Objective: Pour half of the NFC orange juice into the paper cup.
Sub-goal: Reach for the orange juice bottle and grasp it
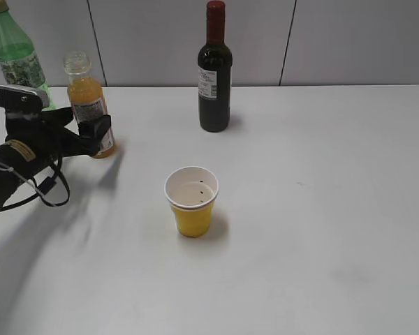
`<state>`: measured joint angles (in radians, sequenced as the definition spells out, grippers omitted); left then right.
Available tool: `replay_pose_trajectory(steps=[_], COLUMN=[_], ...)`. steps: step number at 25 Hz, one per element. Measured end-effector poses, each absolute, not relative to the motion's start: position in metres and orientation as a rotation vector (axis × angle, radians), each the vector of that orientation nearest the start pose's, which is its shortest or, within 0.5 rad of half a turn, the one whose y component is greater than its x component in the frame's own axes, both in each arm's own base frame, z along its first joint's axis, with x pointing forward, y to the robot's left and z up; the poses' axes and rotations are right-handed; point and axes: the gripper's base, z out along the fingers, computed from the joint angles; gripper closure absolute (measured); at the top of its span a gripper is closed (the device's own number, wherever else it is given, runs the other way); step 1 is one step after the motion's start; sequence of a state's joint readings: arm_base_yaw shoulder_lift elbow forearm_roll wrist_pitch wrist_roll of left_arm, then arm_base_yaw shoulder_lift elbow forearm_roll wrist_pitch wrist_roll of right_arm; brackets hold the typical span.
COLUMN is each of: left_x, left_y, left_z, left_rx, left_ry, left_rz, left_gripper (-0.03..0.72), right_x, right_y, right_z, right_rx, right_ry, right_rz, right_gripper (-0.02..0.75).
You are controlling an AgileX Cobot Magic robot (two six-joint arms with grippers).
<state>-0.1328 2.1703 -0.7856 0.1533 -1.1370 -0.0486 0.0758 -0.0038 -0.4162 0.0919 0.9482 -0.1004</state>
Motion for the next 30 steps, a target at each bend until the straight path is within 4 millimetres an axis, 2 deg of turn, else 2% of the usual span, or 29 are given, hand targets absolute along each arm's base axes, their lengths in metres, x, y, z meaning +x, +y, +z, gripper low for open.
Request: replay_pose_trajectory(steps=[11, 20, 30], left_x=[0.385, 0.390, 0.390], left_y=[-0.067, -0.074, -0.073], left_z=[0.081, 0.071, 0.072], left_rx=[0.247, 0.260, 0.246], left_ry=[1.684, 1.691, 1.686], left_rz=[-0.213, -0.225, -0.220], left_gripper=[0.006, 0.008, 0.034], right_x=[0.008, 0.008, 0.008], right_y=[0.007, 0.007, 0.007], right_z=[0.263, 0.263, 0.263], right_rx=[-0.170, -0.170, -0.170], right_ry=[2.002, 2.002, 2.003], right_rz=[0.094, 0.094, 0.094], right_gripper=[0.210, 0.210, 0.210])
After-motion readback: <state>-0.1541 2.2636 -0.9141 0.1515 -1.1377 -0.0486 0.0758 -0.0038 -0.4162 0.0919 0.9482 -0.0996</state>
